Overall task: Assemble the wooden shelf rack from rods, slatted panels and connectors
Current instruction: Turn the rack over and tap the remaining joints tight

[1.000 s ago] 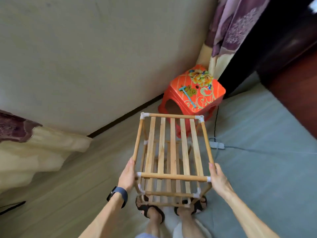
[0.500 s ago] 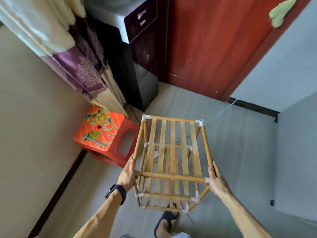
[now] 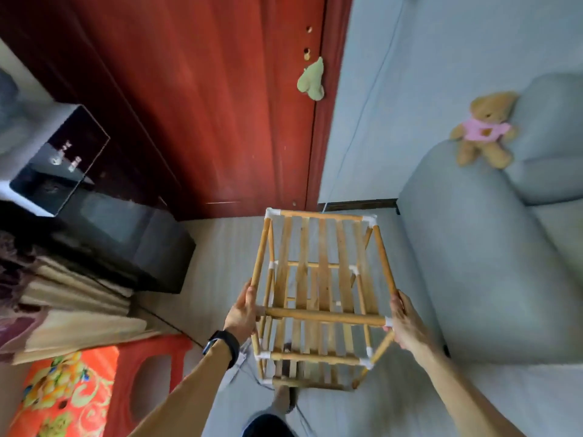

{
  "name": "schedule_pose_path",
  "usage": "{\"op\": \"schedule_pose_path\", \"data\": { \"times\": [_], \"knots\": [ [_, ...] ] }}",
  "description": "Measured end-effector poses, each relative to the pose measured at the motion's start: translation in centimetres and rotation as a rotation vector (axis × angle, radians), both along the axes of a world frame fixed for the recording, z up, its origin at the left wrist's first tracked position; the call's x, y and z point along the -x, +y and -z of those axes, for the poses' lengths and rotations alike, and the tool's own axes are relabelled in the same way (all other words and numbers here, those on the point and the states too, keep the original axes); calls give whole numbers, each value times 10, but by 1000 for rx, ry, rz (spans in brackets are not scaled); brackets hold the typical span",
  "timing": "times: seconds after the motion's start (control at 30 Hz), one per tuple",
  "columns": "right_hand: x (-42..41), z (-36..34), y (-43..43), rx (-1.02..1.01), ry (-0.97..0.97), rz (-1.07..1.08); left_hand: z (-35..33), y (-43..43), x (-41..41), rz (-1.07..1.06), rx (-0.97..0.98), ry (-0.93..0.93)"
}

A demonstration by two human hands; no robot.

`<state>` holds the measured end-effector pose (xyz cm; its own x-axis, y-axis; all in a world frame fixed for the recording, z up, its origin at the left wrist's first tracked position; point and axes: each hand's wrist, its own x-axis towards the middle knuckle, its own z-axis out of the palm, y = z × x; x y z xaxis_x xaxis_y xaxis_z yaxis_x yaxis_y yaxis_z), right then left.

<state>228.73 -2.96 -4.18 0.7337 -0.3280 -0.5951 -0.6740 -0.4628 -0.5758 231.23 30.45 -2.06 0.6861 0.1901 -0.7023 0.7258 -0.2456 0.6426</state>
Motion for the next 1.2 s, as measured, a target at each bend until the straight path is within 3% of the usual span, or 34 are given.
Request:
{"op": "schedule_pose_path", "data": {
  "times": [0.17,0.53,1.0,1.2],
  "knots": [
    [-53,6,-63,30,-10,120,19,-61,-94,154,27,-39],
    [-158,31,-214,-16,-47,267,49,-228,-228,228,53,-20],
    [-362,112,-349,2,52,-17,142,-351,-373,-19,29,-13],
    [-407,164,-364,-9,46,50,204,-376,-408,-83,38,-48]
  ]
}}
